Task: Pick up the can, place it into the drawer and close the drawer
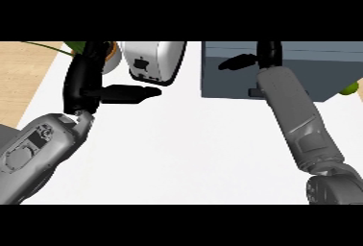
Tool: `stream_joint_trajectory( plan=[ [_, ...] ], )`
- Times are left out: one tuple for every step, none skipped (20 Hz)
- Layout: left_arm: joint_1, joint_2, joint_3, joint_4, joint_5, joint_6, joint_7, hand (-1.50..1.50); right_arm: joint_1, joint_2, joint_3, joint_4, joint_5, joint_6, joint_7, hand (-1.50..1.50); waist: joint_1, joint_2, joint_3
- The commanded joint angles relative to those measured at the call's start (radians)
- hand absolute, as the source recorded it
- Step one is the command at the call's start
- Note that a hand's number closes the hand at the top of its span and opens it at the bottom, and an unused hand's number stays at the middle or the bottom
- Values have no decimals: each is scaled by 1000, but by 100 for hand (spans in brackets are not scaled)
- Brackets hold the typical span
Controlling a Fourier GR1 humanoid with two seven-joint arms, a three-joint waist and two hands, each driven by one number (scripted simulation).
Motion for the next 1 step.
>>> stream_joint_trajectory(
  plan=[
    [57, 3, 13, -24, -16, -3, -18, -150, -61, 27, -58, -27, -91, 13, -8, -150, -6, -13, -5]
  ],
)
